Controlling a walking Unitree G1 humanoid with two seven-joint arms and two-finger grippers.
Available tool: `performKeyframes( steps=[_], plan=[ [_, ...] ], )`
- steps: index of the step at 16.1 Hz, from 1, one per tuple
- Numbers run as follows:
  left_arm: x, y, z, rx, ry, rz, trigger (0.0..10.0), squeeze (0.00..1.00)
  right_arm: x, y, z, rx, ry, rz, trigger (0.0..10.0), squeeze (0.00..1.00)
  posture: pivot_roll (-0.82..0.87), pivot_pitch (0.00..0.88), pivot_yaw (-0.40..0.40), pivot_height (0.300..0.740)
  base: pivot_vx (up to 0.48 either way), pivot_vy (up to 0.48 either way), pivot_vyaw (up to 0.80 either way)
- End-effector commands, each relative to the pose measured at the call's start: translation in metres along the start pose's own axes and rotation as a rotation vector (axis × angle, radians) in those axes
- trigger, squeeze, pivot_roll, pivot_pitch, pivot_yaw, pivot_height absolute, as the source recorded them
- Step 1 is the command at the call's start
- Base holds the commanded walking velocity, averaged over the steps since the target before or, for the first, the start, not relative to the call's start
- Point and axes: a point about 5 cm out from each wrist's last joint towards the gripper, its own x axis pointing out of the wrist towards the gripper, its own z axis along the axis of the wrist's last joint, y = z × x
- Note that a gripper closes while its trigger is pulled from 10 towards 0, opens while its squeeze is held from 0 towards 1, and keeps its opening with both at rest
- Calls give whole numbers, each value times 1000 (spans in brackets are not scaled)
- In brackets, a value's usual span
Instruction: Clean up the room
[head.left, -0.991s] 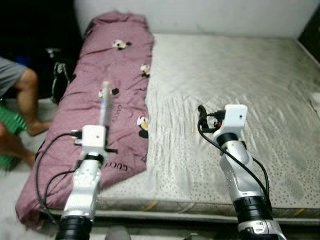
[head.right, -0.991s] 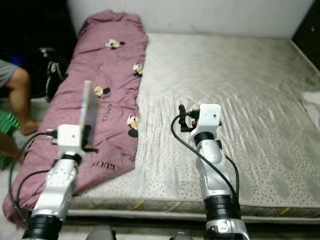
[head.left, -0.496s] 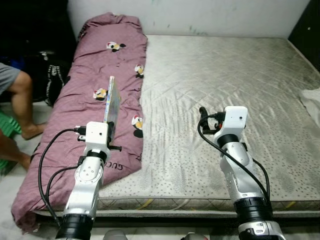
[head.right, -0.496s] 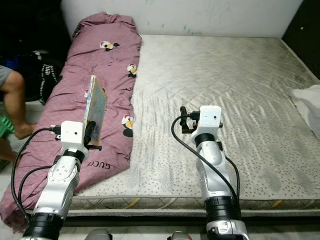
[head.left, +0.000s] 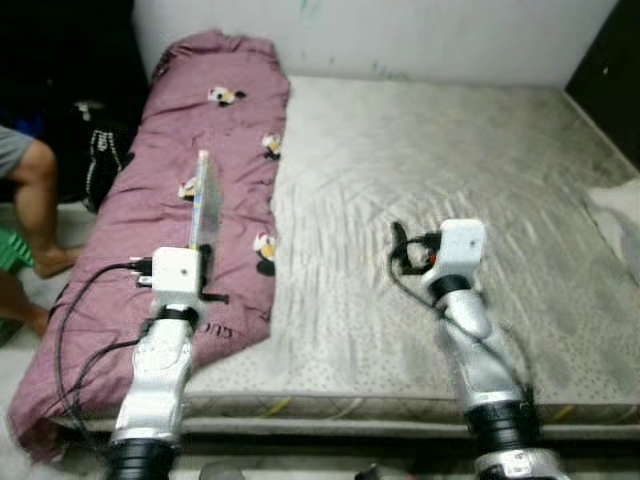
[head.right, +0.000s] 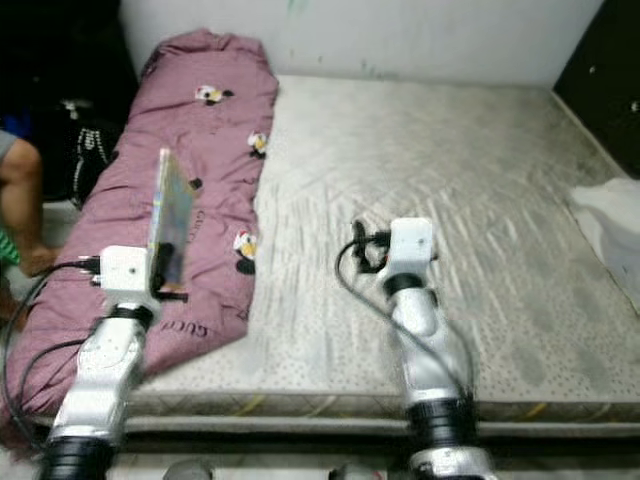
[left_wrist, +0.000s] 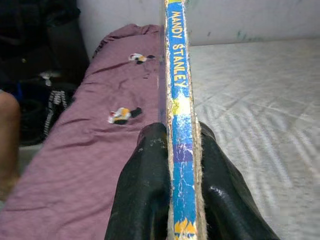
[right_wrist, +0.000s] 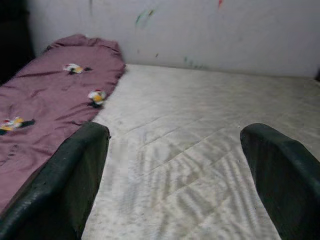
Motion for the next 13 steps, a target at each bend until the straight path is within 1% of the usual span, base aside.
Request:
performKeyframes(
  steps=[1, 4, 13],
  plan=[
    [4, 0, 11, 12, -45, -11, 10000, 0, 2, -1, 2, 7, -5, -1, 10000, 0, -31, 0, -3, 740, 0, -330, 0],
    [4, 0, 11, 12, -46, -10, 10000, 0, 1, -1, 0, 23, 7, 3, 10000, 0, -35, 0, -3, 740, 0, -333, 0],
    [3, -2, 11, 3, -44, -13, 10000, 0, -3, 5, -5, 27, 28, 32, 10000, 0, -34, 0, -6, 740, 0, -323, 0]
  ],
)
